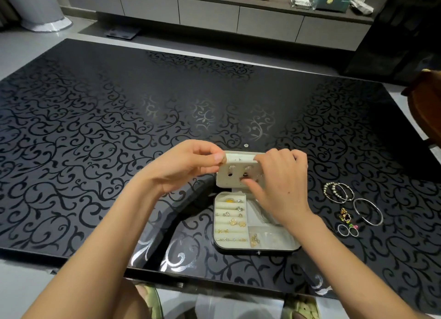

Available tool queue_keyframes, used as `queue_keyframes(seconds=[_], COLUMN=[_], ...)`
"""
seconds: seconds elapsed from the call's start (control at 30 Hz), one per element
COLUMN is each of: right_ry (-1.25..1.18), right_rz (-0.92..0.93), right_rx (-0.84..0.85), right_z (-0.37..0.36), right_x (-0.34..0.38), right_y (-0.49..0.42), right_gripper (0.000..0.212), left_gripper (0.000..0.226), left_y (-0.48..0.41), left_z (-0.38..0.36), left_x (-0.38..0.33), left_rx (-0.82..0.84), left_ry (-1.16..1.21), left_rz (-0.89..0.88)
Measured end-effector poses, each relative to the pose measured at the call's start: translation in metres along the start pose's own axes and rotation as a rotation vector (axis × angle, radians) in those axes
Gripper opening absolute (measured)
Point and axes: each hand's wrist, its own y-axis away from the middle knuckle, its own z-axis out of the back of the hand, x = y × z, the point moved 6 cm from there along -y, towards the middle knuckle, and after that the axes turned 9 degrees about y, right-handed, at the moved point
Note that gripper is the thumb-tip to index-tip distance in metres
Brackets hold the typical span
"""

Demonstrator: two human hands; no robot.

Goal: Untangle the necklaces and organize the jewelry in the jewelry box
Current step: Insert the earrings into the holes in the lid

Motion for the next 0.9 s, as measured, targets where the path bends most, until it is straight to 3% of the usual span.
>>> queue_keyframes(seconds=[0.07,0.23,0.33,0.43,0.63,0.9], right_ry=[-0.025,-0.018,-0.023,-0.016,-0.020,-0.005], right_rz=[0.034,0.056,0.072,0.068,0.038,0.002], right_rx=[-0.127,-0.342,-0.399,-0.391,-0.403,-0.314], right_z=[0.006,0.011,0.014,0.011,0.011,0.006], right_x=[0.005,0.011,0.013,0.013,0.011,0.010], right_y=[0.013,0.035,0.041,0.042,0.041,0.037], right_gripper=[0.032,0.039,0.018,0.021,0.018,0.058], left_gripper=[0.006,0.005,0.005,0.003,0.003,0.007], left_y=[-0.003,-0.029,-0.043,-0.055,-0.069,-0.068], left_z=[0.003,0.003,-0.011,-0.017,-0.017,-0.021], left_x=[-0.004,0.008,0.015,0.020,0.033,0.040], left_rx=[-0.005,0.117,0.260,0.330,0.424,0.473], left_ry=[-0.046,-0.698,-0.816,-0.918,-0.877,-0.693], left_rz=[0.039,0.161,0.216,0.253,0.347,0.381])
